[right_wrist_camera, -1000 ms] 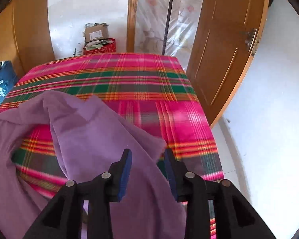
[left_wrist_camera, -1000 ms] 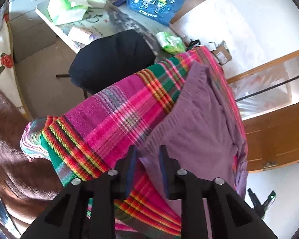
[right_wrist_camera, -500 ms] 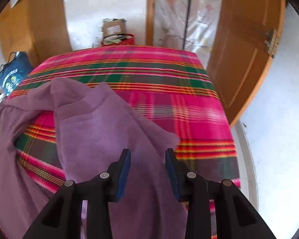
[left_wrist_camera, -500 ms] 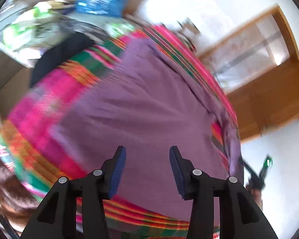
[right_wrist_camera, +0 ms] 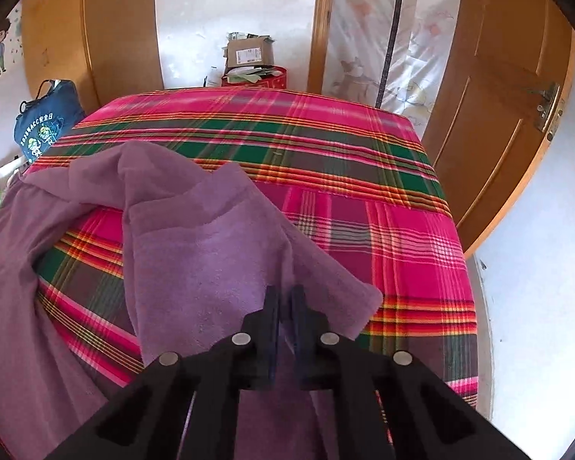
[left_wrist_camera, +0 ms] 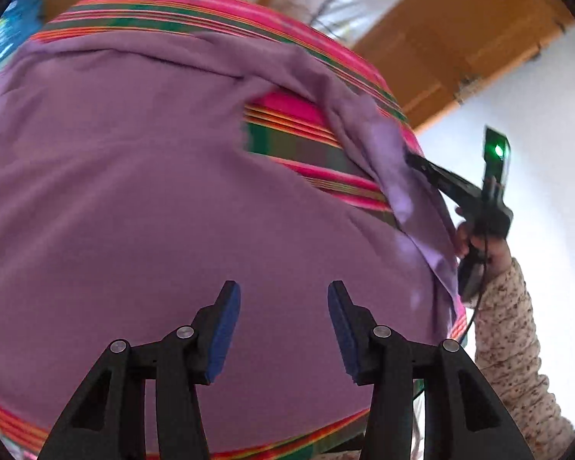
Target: Fold clothes
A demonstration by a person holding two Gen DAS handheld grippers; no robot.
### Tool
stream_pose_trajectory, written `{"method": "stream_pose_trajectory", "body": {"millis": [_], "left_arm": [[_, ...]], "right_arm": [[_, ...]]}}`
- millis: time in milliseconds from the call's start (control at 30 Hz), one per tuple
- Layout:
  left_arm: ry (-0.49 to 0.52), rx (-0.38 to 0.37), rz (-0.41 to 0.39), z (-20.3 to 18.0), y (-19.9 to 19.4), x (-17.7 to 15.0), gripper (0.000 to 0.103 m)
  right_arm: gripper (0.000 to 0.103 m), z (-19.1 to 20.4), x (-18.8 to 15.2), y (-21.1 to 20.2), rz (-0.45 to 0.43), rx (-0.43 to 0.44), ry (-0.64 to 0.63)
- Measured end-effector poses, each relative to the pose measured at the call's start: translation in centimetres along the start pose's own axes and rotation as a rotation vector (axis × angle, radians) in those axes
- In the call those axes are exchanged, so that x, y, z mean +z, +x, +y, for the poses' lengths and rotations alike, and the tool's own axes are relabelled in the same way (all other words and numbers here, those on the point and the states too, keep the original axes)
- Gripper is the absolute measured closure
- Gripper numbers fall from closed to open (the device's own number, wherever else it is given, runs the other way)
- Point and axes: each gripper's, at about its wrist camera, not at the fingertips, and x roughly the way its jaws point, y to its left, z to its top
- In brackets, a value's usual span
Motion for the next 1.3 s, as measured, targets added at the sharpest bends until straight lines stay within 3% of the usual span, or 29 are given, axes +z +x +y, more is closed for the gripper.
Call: {"method": "stream_pose_trajectory", "body": {"millis": [233,667,1100,1300], "left_arm": [[0.114,-0.036,0.112,-4.4,4.4,-0.1,0.053],[0.124,-0.034,0.117,-5.1,4.0,-1.4,0.053],[0.159,-0.122,0.147,-6.4,4.5,-3.3,0.053],[0.176,-0.120,0.132,-6.8,4.3,-3.8,0.053]], "right_arm": [[0.099,-2.2,-0.7,-3.2,-0.100,0.008,0.109],[0.099,-8.4,-5.3,-12.2,-0.245,-0.099,0.354],[0.099,-14.1,-13.4,-14.6,-0.256,-0.179,0.603],[0.099,-15.8,-17.5,-14.3,-0.243,-0.178,0.732]]}}
